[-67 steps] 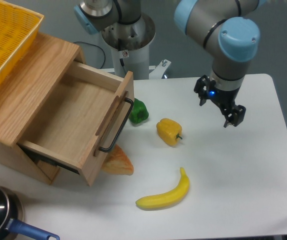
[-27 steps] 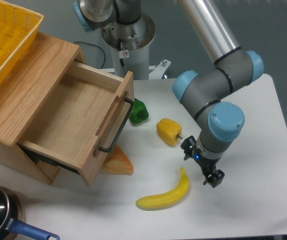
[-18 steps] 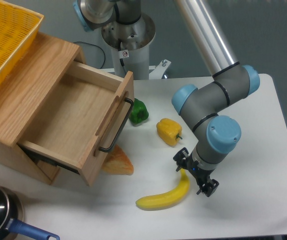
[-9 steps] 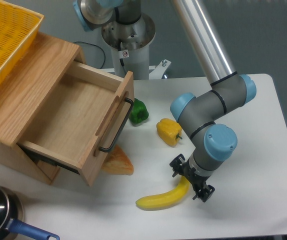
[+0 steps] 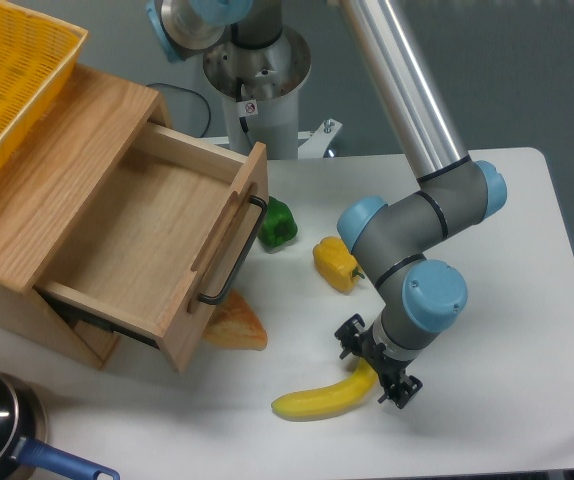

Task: Pick up the banana
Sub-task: 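Lower the gripper onto the banana's middle and close the fingers, then lift the grasped banana up off the table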

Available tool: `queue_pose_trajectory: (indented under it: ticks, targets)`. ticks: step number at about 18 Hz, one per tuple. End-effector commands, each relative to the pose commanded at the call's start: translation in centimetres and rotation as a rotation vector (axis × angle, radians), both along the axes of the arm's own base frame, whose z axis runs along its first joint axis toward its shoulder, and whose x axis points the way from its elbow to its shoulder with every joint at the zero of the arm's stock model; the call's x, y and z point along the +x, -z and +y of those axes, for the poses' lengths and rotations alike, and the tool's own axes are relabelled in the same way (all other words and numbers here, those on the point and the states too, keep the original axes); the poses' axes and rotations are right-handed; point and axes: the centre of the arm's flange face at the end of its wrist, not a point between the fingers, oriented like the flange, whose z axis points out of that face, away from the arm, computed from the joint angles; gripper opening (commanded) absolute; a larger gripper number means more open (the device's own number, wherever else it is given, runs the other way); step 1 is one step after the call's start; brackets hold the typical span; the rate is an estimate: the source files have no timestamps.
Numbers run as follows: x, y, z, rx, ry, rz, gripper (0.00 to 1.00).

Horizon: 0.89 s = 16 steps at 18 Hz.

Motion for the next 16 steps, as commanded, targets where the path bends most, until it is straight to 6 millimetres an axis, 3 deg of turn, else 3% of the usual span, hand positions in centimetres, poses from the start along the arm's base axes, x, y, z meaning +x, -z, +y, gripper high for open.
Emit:
queue_pose_trajectory:
  ticks: [13,16]
  targets:
    - [0.19,-0.56,-0.14,0.009,0.047,0.014,0.24]
    - [0.24,-0.93,-0.19,0.010,0.045,0.018,0.17]
